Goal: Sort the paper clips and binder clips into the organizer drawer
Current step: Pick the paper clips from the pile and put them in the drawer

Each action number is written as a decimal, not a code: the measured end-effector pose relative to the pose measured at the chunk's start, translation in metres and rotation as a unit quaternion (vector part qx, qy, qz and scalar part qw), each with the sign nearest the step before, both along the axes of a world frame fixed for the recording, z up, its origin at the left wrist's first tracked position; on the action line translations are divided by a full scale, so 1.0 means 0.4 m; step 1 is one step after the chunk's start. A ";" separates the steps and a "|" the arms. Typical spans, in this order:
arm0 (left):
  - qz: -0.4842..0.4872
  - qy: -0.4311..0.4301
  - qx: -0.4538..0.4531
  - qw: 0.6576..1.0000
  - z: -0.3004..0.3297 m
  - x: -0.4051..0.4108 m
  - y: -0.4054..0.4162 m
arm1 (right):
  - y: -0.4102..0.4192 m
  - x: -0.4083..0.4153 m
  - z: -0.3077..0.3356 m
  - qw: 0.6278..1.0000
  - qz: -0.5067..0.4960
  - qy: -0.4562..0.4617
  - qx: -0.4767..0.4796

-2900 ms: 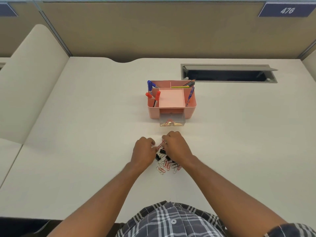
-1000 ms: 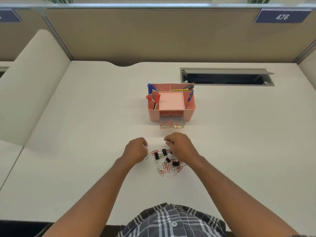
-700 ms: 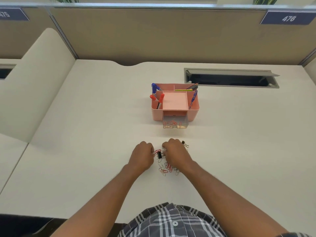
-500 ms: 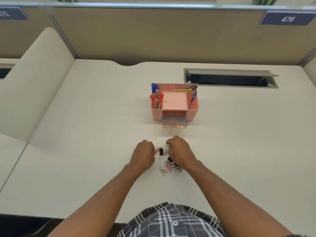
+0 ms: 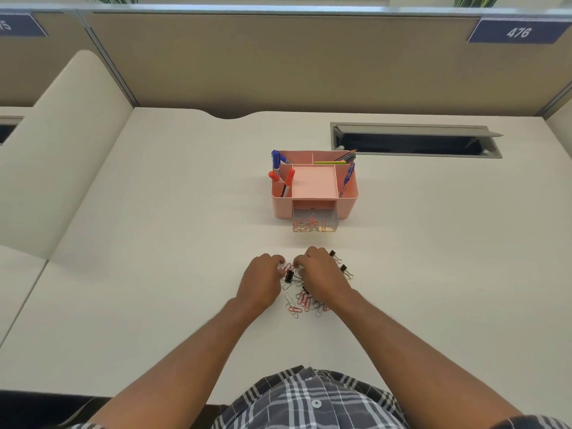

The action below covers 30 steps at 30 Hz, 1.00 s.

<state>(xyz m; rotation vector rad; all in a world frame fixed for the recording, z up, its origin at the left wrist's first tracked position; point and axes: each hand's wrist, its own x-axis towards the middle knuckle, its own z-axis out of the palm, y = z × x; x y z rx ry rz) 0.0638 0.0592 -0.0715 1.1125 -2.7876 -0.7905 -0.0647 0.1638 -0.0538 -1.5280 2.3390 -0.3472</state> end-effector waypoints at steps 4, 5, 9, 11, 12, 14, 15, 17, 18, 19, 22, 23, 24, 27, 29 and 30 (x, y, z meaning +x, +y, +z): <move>-0.014 -0.004 -0.015 1.000 0.005 -0.007 0.003 | 0.003 -0.007 -0.003 1.000 0.007 0.018 0.003; -0.017 -0.007 -0.014 1.000 0.008 -0.009 0.004 | 0.003 -0.007 -0.002 1.000 0.012 0.020 0.007; -0.018 -0.012 -0.010 1.000 0.019 -0.017 0.003 | -0.002 -0.014 0.001 0.999 0.023 0.023 0.023; -0.017 -0.008 -0.015 1.000 0.019 -0.015 0.006 | -0.002 -0.018 0.000 1.000 0.017 0.009 0.002; -0.016 -0.006 -0.017 1.000 0.018 -0.014 0.007 | -0.003 -0.017 -0.001 1.000 0.022 0.001 -0.006; -0.010 -0.001 -0.015 1.000 0.014 -0.013 0.008 | -0.004 -0.009 -0.002 0.999 0.045 0.000 -0.010; -0.006 0.001 -0.011 1.000 0.012 -0.013 0.006 | -0.004 -0.003 -0.004 0.999 0.051 0.004 -0.012; 0.000 -0.001 -0.001 1.000 0.012 -0.012 0.002 | -0.005 0.005 -0.005 0.999 0.045 0.007 -0.018; 0.000 -0.003 0.003 1.000 0.012 -0.011 0.000 | -0.006 0.007 -0.006 0.999 0.038 0.005 -0.020; -0.002 -0.005 0.007 1.000 0.013 -0.009 -0.001 | -0.007 0.009 -0.006 0.999 0.033 0.003 -0.017; -0.013 -0.004 0.005 1.000 0.012 -0.006 0.001 | -0.009 0.005 -0.004 1.000 0.029 0.011 0.003; -0.012 -0.003 0.005 1.000 0.012 -0.006 0.002 | -0.008 0.001 -0.003 1.000 0.027 0.012 0.007; -0.007 -0.001 0.008 1.000 0.012 -0.007 0.002 | -0.006 -0.004 -0.002 1.000 0.024 0.011 0.009; 0.014 0.005 0.024 1.000 0.009 -0.006 0.000 | 0.000 -0.021 0.005 1.000 0.004 -0.012 -0.001; 0.029 0.021 0.034 0.999 0.012 -0.007 -0.001 | 0.001 -0.033 0.019 0.998 -0.026 -0.050 -0.014; 0.038 0.041 0.043 0.998 0.019 -0.008 0.000 | 0.003 -0.038 0.028 0.996 -0.040 -0.071 -0.024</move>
